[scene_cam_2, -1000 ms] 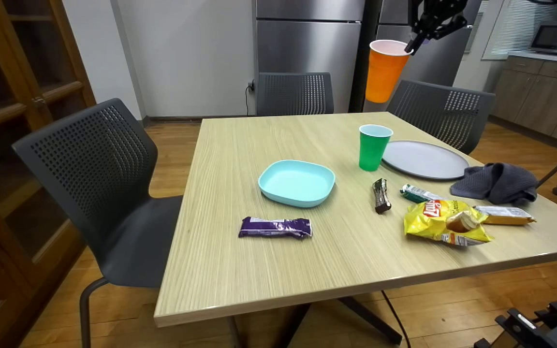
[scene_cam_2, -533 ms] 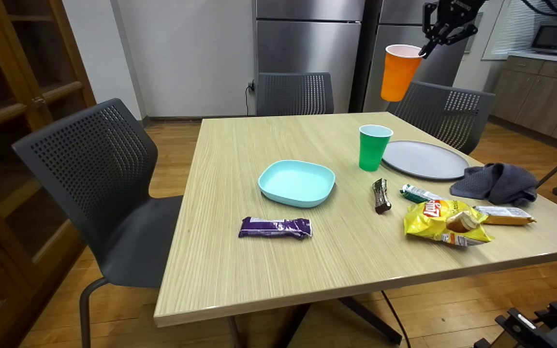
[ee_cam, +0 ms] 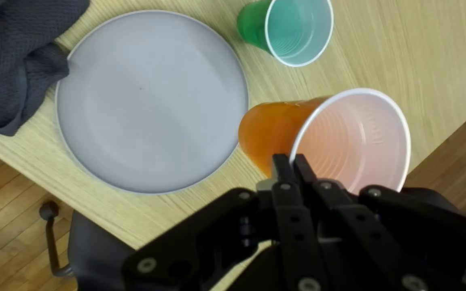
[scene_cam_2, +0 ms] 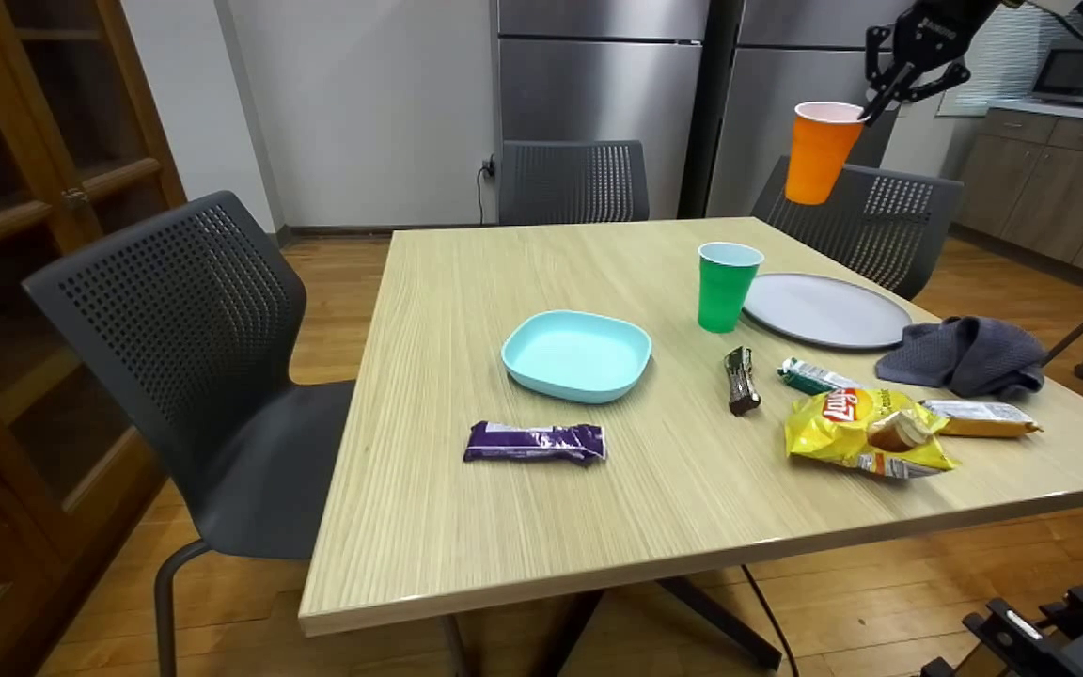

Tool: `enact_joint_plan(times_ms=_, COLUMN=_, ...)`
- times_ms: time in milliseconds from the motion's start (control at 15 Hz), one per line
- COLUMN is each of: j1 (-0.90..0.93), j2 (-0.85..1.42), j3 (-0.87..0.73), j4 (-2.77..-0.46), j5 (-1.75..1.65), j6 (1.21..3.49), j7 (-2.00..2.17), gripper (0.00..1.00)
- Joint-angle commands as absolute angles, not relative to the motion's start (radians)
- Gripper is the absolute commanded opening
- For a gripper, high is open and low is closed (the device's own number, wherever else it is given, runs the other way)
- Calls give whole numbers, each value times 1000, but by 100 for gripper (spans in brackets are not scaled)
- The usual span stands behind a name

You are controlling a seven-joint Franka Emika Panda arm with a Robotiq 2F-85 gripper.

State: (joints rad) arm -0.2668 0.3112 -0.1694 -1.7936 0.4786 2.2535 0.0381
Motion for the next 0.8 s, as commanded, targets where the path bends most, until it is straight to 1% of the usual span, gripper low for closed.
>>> enact_joint_plan(times_ms=0, j1=-307, j2=373, j3=-175, j4=-1718, j5=486, j6=2214, j7=61, gripper=1)
enact_joint_plan(times_ms=267, j1=-336, j2=429, j3=-172, j4=-1691, j5=491, j6=2219, j7=55, gripper=1)
enact_joint_plan(times_ms=733, j1=-299, j2=535, j3=-143, j4=-1679, j5=459, j6=2328, j7=69, gripper=1)
